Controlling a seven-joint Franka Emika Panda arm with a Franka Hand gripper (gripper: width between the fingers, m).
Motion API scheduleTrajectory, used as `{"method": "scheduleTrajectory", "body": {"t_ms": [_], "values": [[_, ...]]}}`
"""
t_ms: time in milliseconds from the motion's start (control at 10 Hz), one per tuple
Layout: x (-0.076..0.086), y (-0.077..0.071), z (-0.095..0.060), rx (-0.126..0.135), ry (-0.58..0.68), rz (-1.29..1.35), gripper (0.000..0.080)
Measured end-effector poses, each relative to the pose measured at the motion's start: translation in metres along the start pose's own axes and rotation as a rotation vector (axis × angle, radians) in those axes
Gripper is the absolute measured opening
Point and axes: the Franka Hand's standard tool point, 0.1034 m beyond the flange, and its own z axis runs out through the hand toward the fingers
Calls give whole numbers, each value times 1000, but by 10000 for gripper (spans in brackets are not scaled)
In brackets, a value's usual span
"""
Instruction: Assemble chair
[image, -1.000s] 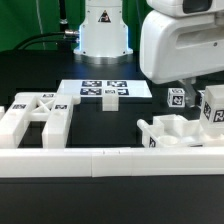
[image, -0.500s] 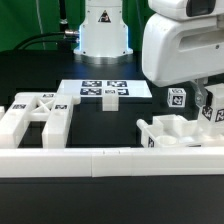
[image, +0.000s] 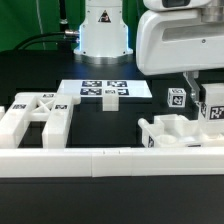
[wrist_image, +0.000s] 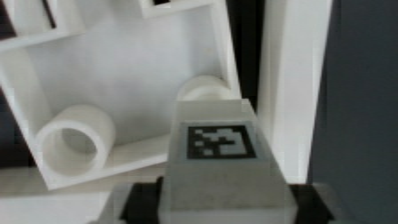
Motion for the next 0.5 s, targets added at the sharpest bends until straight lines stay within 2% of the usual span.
{"method": "scheduleTrajectory", "body": {"t_ms": [200, 500], "values": [[0, -6, 1, 17, 47, 187, 287], [-1, -8, 1, 33, 40, 352, 287]]}}
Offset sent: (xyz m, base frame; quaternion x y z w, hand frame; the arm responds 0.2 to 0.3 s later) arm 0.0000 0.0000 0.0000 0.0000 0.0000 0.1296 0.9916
